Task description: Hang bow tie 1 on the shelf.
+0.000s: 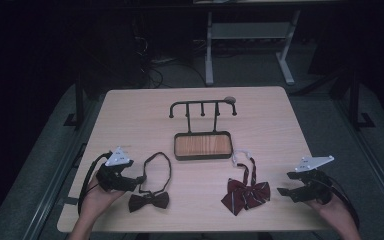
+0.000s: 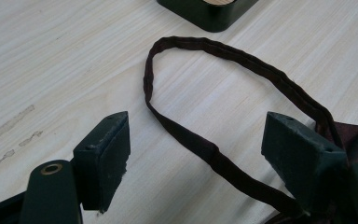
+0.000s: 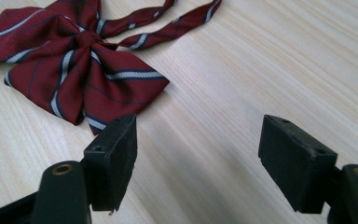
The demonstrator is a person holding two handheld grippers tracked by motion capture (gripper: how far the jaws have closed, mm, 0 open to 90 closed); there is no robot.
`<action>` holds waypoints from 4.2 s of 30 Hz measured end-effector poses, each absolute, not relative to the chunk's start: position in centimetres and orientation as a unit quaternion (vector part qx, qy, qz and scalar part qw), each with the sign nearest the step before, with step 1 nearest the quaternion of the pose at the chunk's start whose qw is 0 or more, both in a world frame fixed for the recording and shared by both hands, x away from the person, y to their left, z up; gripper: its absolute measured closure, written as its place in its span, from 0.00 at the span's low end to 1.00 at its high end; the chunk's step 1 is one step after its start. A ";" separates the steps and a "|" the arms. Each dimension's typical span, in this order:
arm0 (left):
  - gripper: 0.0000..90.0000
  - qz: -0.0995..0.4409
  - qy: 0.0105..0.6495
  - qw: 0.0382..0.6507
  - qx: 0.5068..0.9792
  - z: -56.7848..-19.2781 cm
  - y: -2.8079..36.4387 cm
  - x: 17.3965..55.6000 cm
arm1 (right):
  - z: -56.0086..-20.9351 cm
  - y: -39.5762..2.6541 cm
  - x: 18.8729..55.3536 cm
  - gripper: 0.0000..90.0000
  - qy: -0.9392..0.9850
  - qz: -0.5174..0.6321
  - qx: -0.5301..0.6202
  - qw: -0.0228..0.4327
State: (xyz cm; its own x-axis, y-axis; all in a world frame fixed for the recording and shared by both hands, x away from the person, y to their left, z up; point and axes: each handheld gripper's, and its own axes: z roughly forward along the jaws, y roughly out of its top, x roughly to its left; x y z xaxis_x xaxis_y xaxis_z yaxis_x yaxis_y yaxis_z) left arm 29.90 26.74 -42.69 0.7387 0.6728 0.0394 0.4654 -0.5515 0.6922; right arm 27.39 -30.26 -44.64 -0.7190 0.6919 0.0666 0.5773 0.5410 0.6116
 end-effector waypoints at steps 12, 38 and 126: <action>0.26 0.156 0.315 0.344 0.871 -42.6 26.2 30.0 | -43.1 -28.5 26.8 0.30 0.879 0.308 0.352 0.093; 0.26 0.162 0.314 0.346 0.869 -42.4 26.5 29.8 | -40.3 -22.7 31.1 0.36 0.919 0.263 0.289 0.054; 0.26 0.173 0.311 0.351 0.866 -42.3 26.4 29.9 | -42.6 -19.4 40.2 0.93 0.929 0.141 0.341 0.025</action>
State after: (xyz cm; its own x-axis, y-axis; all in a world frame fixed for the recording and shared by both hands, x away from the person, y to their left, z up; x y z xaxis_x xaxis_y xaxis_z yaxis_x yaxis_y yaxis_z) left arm 29.90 26.40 -42.29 0.7466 0.6603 0.0812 0.4170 -0.5597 0.7161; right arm 40.17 -19.36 -42.55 -0.7663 0.6406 0.0501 0.6266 0.7279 0.2785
